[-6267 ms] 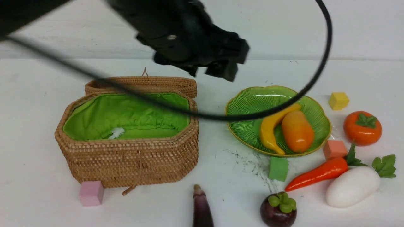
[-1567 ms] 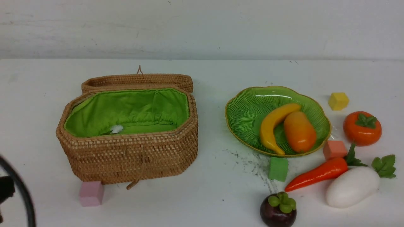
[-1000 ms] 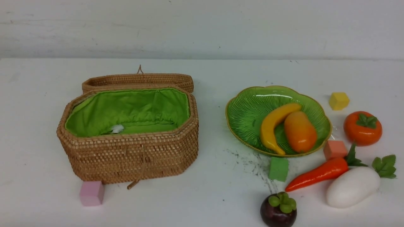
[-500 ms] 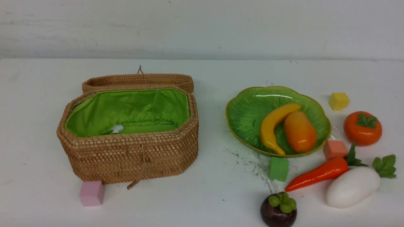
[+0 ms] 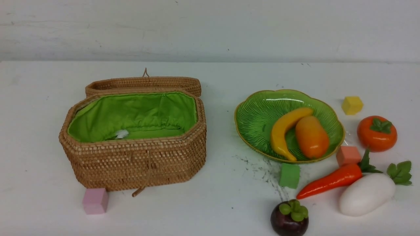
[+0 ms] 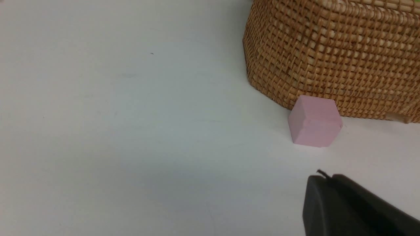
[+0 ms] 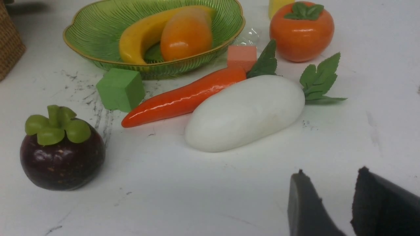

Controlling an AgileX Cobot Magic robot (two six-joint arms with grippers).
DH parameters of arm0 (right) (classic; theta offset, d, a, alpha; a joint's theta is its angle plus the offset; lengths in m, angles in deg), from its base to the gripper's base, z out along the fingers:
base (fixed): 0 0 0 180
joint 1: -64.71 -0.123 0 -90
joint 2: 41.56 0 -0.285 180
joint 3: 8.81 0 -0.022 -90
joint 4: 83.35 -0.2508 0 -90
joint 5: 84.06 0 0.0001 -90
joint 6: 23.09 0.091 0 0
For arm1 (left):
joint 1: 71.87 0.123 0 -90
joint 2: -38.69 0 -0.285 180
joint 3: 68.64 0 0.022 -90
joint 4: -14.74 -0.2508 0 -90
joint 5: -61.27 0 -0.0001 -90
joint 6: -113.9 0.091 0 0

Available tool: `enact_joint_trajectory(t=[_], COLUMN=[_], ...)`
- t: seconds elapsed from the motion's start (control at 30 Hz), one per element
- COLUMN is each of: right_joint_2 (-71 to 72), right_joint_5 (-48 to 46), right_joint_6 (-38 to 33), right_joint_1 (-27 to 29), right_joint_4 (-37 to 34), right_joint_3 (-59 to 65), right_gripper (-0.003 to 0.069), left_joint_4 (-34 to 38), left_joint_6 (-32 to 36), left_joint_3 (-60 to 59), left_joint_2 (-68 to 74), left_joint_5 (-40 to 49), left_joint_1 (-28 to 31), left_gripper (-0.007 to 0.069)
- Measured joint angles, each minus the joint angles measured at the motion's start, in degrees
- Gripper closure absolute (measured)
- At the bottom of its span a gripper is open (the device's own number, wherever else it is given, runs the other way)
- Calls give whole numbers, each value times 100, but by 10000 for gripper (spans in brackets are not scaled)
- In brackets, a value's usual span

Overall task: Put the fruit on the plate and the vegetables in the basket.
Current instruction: Use the right arm to grab a mangosteen and put it into the right plate

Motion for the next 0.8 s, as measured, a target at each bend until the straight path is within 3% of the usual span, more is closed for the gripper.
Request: enact_joint_trajectory(t=[0.2,0.5,0.8], right_joint_2=[0,0,0], right_joint_5=[180,1587,2520], right_joint_6=[0,0,0], right_joint_1=[0,0,0], right_joint_4=[-137,-1583,-2014], right_joint_3=[30,67,67], right_gripper=[416,416,416], left_joint_4=[0,0,0], left_joint_6=[0,0,0], left_joint_3=[0,0,0], left_joint_2=[0,0,0], left_joint_5=[-7,-7,-7], left_joint_1=[0,0,0], left_gripper=[622,622,622])
